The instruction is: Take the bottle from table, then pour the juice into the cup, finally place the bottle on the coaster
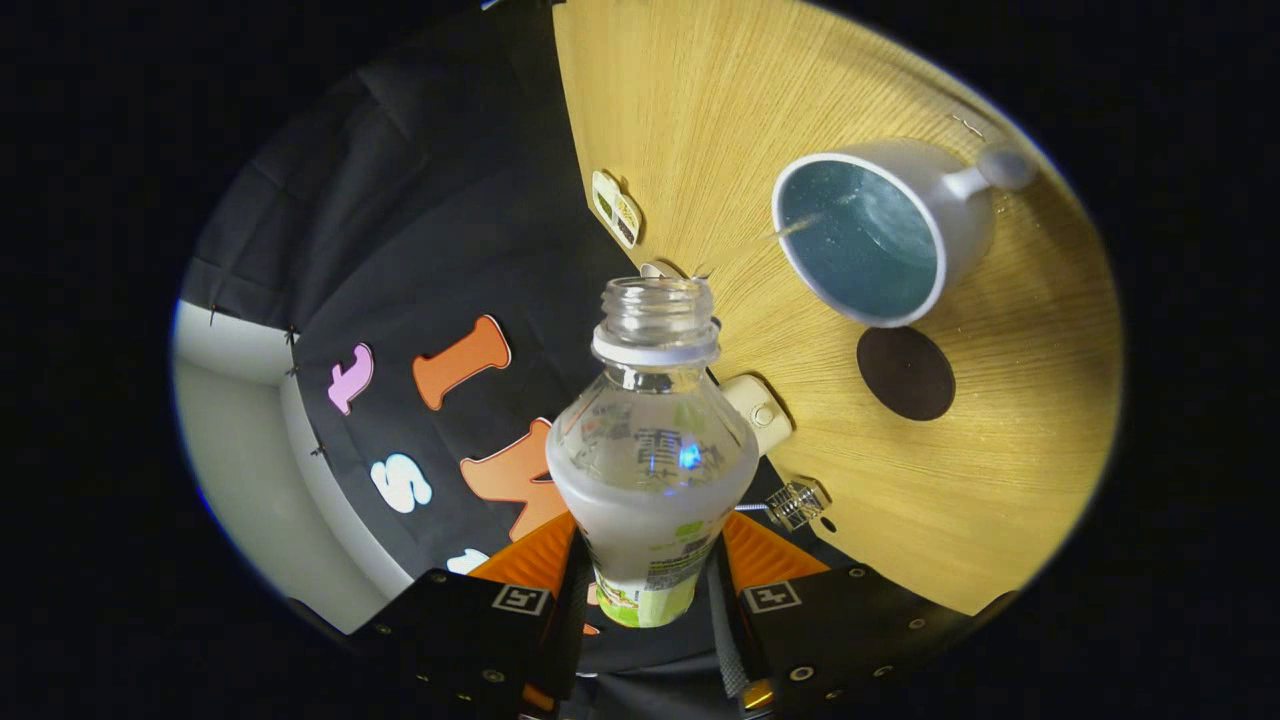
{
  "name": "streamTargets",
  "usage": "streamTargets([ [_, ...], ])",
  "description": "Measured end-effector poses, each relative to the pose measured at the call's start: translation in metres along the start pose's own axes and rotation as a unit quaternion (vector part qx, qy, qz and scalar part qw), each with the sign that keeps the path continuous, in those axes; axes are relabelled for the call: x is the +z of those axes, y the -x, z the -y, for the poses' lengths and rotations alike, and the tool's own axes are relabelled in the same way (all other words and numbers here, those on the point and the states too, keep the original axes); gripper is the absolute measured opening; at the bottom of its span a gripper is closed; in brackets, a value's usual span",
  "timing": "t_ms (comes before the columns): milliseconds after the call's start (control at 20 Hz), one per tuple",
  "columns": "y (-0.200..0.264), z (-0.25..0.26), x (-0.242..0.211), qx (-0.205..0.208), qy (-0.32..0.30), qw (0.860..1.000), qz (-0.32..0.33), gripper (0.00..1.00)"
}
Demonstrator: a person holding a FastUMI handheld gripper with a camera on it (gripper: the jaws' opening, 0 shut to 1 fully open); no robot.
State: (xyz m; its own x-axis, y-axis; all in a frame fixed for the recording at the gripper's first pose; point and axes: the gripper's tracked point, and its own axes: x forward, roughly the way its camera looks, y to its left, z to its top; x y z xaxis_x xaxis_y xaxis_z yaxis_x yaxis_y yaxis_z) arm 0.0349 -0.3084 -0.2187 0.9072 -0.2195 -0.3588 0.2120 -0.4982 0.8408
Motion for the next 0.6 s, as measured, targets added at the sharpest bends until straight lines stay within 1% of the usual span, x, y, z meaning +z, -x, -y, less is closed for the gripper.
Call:
streamTargets([
  [200, -0.004, 0.019, 0.000, -0.021, 0.078, 0.997, 0.005, 0.55],
  [350, -0.004, 0.022, -0.002, -0.029, 0.154, 0.988, 0.008, 0.55],
  [400, -0.002, 0.021, -0.003, -0.033, 0.186, 0.982, 0.012, 0.56],
  [450, -0.003, 0.022, -0.002, -0.043, 0.225, 0.973, 0.017, 0.55],
  [550, -0.002, 0.025, -0.002, -0.059, 0.306, 0.950, 0.025, 0.55],
  [600, 0.000, 0.022, -0.004, -0.064, 0.346, 0.936, 0.024, 0.55],
])
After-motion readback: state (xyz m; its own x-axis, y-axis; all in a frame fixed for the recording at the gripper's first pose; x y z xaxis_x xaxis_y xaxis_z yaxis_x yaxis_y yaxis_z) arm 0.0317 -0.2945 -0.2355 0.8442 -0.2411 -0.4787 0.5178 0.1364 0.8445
